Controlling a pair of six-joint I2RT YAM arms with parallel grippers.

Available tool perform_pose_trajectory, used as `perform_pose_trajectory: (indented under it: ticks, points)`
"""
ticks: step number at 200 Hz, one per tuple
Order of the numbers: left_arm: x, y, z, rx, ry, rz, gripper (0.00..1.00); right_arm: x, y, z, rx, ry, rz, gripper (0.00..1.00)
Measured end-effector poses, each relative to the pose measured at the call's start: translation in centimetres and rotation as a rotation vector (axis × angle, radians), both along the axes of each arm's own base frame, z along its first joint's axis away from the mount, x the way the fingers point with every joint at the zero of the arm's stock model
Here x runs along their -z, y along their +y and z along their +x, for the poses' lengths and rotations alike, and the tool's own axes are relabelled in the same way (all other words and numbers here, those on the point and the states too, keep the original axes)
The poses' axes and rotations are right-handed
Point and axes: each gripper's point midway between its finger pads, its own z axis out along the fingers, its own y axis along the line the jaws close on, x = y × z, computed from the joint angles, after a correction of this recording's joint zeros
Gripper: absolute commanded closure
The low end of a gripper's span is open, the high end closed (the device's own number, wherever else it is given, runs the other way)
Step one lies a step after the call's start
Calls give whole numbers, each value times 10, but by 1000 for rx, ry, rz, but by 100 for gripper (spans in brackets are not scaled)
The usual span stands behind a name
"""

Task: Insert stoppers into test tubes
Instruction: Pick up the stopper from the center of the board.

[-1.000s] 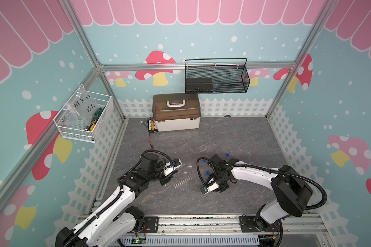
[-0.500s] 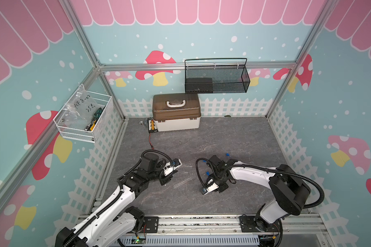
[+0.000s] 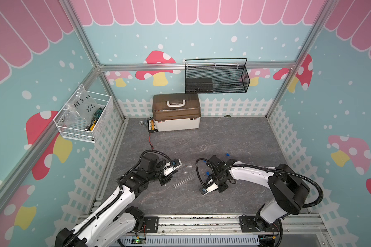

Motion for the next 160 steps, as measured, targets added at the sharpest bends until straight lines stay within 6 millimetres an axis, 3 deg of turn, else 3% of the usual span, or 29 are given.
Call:
perform_pose_trajectory:
  ticks: [52,97,160]
  points:
    - [1,0,-1,3,4,5,100,-8,-1,-6,50,-6,50,88]
    - [8,-2,-3,32,14,24,100,-26,6,-8,139,-17,144,88]
    - [37,-25,-20,177,58,114,100,-55,8,-11,284,-25,270,88]
